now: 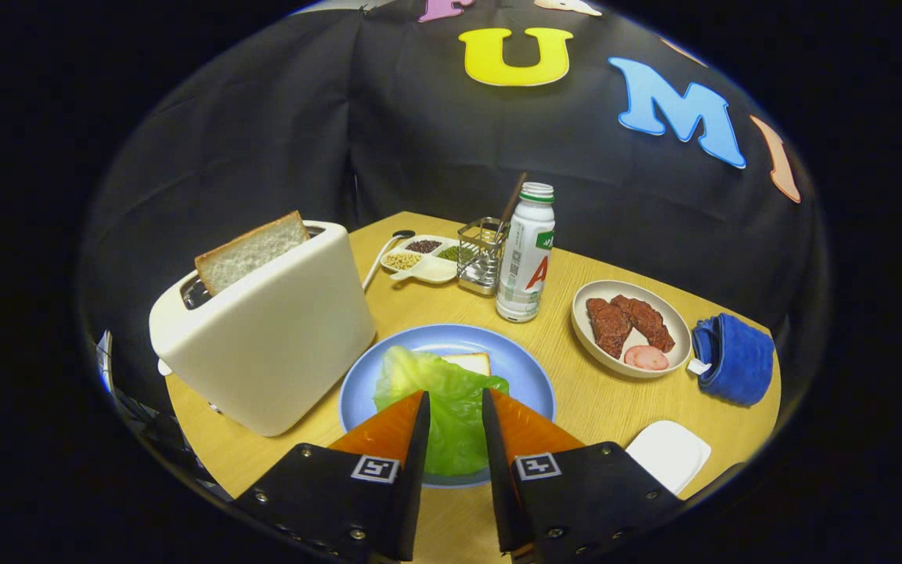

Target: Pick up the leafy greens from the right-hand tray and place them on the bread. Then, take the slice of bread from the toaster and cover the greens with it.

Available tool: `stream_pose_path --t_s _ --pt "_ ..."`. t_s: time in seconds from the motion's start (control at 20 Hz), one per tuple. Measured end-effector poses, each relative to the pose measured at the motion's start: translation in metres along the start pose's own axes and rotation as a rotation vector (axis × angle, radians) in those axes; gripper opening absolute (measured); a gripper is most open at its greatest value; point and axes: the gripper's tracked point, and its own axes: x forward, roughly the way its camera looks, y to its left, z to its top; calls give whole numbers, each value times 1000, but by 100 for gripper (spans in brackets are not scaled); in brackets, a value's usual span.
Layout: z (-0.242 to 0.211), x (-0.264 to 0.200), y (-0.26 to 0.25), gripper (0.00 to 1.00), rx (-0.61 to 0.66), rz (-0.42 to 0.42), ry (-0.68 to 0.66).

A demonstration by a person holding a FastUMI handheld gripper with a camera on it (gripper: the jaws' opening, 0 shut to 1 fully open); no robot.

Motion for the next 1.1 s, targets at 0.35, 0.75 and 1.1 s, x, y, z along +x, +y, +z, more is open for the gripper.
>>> stream_pose_path --t_s 0.35,0.75,1.1 --pt "13 -41 25 40 69 -46 -299" --pt "37 -69 76 40 87 -84 -491" --pt "59 -73 144 39 76 -9 -524"
